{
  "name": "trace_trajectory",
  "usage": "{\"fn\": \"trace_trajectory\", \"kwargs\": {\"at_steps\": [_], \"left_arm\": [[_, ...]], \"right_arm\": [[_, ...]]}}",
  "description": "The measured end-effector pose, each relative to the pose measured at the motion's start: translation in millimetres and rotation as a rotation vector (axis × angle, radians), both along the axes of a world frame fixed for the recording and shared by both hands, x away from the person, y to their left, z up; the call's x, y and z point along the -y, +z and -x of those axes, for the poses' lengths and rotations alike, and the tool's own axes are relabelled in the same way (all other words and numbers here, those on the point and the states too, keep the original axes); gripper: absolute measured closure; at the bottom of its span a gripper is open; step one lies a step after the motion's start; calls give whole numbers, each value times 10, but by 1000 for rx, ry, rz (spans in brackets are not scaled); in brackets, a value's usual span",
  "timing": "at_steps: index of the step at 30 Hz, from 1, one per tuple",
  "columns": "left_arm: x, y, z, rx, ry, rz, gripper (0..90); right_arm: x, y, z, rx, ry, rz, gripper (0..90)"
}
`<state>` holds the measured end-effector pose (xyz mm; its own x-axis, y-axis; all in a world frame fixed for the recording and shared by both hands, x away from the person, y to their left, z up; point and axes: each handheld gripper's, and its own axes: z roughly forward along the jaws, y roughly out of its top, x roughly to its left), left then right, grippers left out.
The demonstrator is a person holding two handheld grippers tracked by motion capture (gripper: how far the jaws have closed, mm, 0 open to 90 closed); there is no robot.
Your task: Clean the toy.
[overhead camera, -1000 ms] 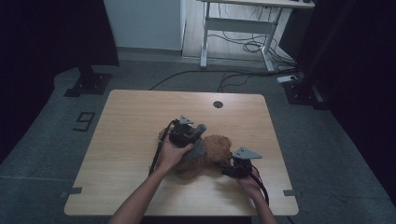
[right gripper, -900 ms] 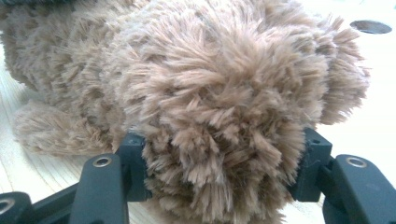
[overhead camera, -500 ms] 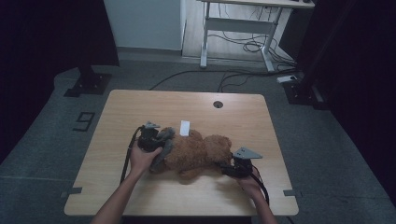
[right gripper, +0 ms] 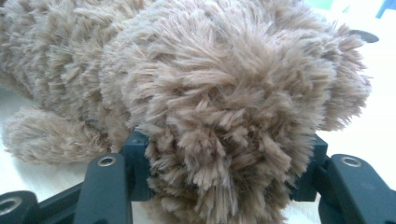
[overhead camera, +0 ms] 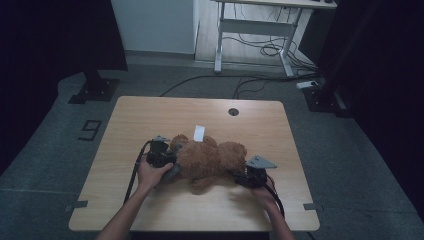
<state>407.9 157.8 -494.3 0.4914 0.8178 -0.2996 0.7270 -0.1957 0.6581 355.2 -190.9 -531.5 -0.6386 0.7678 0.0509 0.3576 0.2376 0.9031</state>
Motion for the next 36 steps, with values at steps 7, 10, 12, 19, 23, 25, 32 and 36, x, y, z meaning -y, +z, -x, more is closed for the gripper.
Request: {"fn": "trace_trajectory", "kwargs": {"at_steps": [7,10,12,19,23,25,32,36], "left_arm": [[-153,107,-357,7,82,-3,788],[-169,345,-368,85,91,-3,788],[-114,536,-366,137,77,-3,788],[425,816,-481,212,13,-67,783],[634,511,-541,144,-19,-111,788],[634,411,-504,147,-15,-96,789],[561,328,-212,200,-26,-60,792],[548,266,14,260,-40,-51,794]], "right_arm": [[-141,16,-386,-10,-10,6,405],[-184,27,-468,-7,-8,15,402],[-190,29,-470,-7,-3,20,399],[-165,4,-414,13,11,48,383],[-128,-31,-395,11,13,35,377],[-119,-43,-381,11,13,36,373],[-112,-67,-313,-30,-7,25,284],[-62,-49,-219,-78,-20,8,201]]}}
